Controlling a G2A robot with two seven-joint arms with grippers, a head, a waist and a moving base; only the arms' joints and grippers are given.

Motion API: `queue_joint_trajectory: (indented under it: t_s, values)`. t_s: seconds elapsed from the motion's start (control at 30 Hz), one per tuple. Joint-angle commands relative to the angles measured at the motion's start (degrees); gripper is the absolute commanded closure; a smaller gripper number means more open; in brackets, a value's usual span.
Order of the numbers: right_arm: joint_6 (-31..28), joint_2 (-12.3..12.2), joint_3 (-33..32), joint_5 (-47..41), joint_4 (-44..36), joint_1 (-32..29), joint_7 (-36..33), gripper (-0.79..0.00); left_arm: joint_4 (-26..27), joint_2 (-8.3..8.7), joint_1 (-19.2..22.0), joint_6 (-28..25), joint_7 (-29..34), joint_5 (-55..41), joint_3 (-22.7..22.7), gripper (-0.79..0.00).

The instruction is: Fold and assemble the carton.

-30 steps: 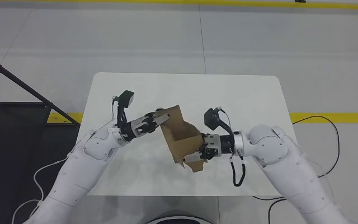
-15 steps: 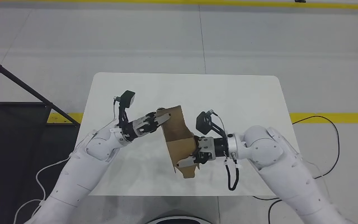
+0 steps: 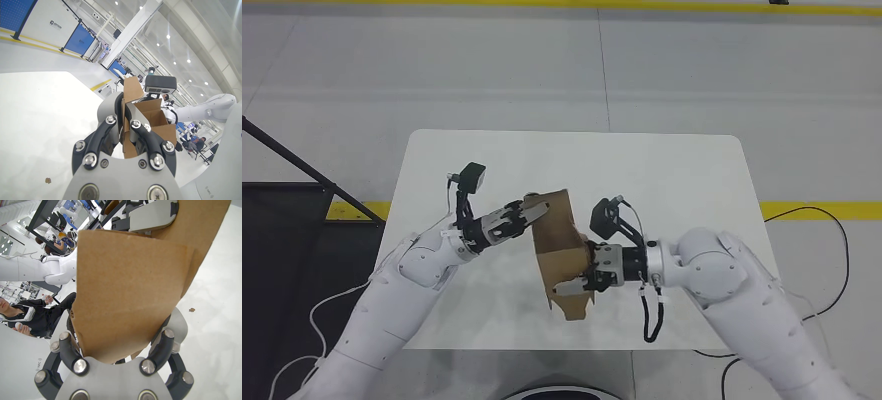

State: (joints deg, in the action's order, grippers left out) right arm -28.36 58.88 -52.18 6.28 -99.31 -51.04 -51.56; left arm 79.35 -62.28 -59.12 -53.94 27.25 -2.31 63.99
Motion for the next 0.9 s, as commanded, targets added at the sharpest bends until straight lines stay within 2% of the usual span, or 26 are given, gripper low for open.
queue_joint_trajectory:
  t_s: [0.0, 0.5, 0.87]
  values:
    - [0.8, 0.0, -0.2, 0.7, -0.5, -0.4, 0.7, -0.785, -0.1, -0.06, 0.0, 0.1, 0.0, 0.1, -0.1, 0.0]
    - [4.5, 0.2, -0.7, 3.9, -2.7, -1.5, 2.6, -0.785, -0.2, -0.38, 0.3, 0.4, 0.1, -0.1, -0.4, 0.0]
    - [3.1, -0.1, -2.9, 3.1, -3.4, -3.5, 4.0, -0.785, -0.9, -0.39, 0.5, 0.2, 0.9, -2.9, 0.0, 0.0]
